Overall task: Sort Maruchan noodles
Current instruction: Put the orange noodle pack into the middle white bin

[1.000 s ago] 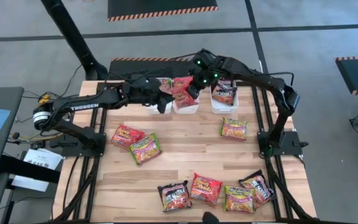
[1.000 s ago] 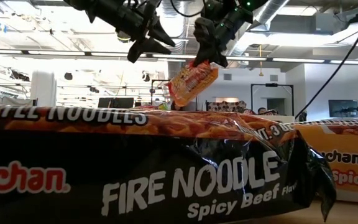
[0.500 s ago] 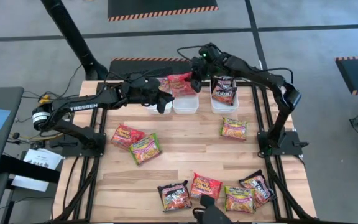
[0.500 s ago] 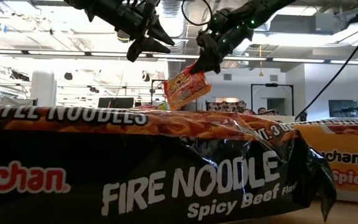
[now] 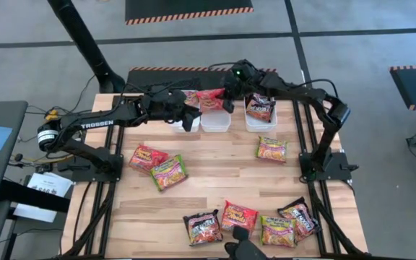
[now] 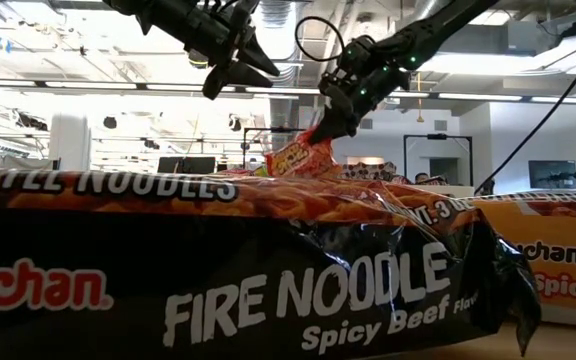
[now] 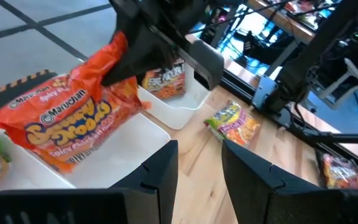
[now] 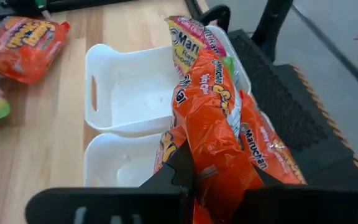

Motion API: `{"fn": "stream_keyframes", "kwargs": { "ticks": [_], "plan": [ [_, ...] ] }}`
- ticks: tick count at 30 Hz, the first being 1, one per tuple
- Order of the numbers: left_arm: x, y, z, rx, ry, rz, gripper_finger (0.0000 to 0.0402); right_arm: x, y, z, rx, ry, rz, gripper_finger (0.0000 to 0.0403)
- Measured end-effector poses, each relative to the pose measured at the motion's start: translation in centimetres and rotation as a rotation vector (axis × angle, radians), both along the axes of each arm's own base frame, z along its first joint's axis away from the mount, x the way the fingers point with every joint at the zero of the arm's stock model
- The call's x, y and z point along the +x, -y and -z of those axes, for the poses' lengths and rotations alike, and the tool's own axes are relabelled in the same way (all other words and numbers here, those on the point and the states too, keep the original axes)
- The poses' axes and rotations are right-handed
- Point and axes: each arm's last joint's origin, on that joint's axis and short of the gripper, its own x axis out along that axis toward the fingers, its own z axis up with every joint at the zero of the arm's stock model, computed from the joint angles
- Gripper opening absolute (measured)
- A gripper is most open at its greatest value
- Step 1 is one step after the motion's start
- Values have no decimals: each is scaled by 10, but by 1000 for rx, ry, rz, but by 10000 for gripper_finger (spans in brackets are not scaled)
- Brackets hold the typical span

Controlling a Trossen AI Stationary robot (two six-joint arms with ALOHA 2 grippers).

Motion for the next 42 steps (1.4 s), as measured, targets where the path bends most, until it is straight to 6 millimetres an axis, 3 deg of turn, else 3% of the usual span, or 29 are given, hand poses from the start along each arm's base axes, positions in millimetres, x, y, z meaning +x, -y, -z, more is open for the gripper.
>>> {"fn": "stream_keyframes", "kwargs": {
  "ticks": [4, 17, 34, 42],
  "plan": [
    [0, 0, 0, 3, -2, -10, 111, -2, -1, 8, 5, -16, 6, 52],
    [0, 0, 0, 17, -8, -7, 111, -1, -2, 10, -45, -44, 42, 55],
    [0, 0, 0, 17, -8, -7, 111, -3, 0, 12, -28, -89, 160, 158],
    [0, 0, 0, 17, -8, -7, 111, -11, -3, 13, 36, -216, 235, 176]
  ]
}}
